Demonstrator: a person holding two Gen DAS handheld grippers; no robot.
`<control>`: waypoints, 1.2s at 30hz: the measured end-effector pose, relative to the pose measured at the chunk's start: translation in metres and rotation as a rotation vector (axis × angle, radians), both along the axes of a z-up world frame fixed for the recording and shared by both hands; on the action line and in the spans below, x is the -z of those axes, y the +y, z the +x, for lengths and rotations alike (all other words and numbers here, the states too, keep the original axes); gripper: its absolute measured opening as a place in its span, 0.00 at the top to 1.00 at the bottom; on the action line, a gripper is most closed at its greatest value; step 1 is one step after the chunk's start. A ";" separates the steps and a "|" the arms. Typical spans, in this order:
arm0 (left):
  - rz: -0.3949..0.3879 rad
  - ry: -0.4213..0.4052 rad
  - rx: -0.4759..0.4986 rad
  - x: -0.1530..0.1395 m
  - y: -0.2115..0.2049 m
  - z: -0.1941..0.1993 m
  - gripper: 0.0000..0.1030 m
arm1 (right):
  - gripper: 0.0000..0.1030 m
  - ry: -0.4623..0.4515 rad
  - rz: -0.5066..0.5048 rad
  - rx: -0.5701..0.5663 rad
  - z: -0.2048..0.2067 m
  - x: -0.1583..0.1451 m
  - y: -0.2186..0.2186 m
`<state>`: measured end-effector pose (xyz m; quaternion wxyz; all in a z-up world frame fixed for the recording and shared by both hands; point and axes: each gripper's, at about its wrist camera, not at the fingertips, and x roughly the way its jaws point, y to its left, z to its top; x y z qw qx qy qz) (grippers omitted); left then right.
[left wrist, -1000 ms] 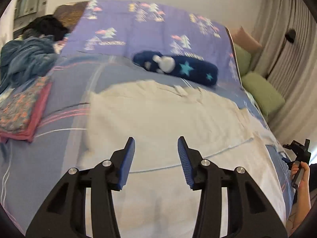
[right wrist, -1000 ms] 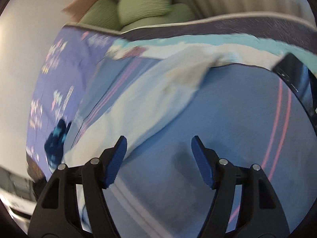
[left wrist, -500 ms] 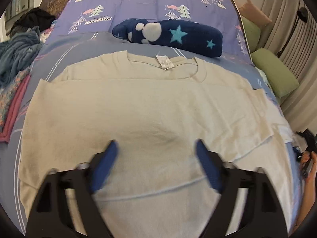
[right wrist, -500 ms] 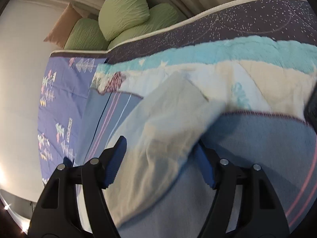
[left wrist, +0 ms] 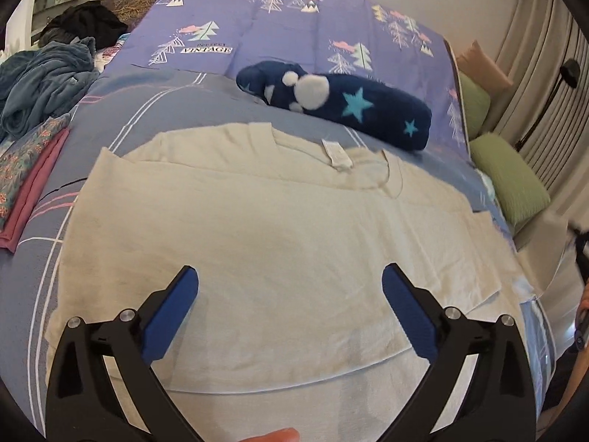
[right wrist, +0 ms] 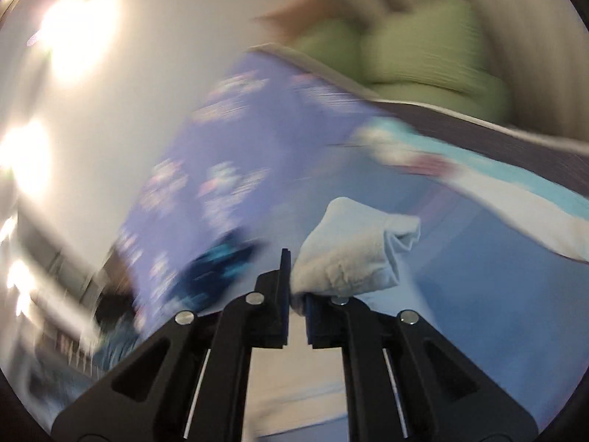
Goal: Fold small clothes
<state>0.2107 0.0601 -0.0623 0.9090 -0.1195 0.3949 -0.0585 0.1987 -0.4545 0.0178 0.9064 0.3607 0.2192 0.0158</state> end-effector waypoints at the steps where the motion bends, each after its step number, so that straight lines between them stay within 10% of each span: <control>1: -0.014 -0.004 0.000 0.000 0.003 -0.001 0.03 | 0.94 -0.037 -0.029 -0.064 0.004 -0.012 0.030; 5: -0.111 -0.037 -0.013 0.001 0.024 -0.006 0.03 | 0.94 -0.123 -0.176 -0.360 0.017 -0.031 0.170; 10: -0.313 0.004 0.078 0.011 0.040 -0.002 0.03 | 0.94 0.016 -0.335 -0.675 0.022 0.026 0.306; 17: -0.415 0.044 0.201 0.014 0.027 0.000 0.03 | 0.85 0.106 -0.525 -0.792 -0.003 0.069 0.356; 22: -0.429 0.045 0.196 0.014 0.027 0.001 0.03 | 0.39 0.101 -0.505 -0.740 -0.011 0.062 0.345; 25: -0.426 0.041 0.178 0.013 0.031 -0.001 0.03 | 0.35 0.138 -0.433 -0.676 -0.005 0.064 0.330; 32: -0.458 0.037 0.162 0.011 0.040 -0.001 0.03 | 0.62 0.235 -0.232 -0.649 0.027 0.076 0.321; 36: -0.495 0.031 0.146 0.010 0.053 -0.002 0.03 | 0.80 0.190 -0.295 -0.769 0.021 0.071 0.360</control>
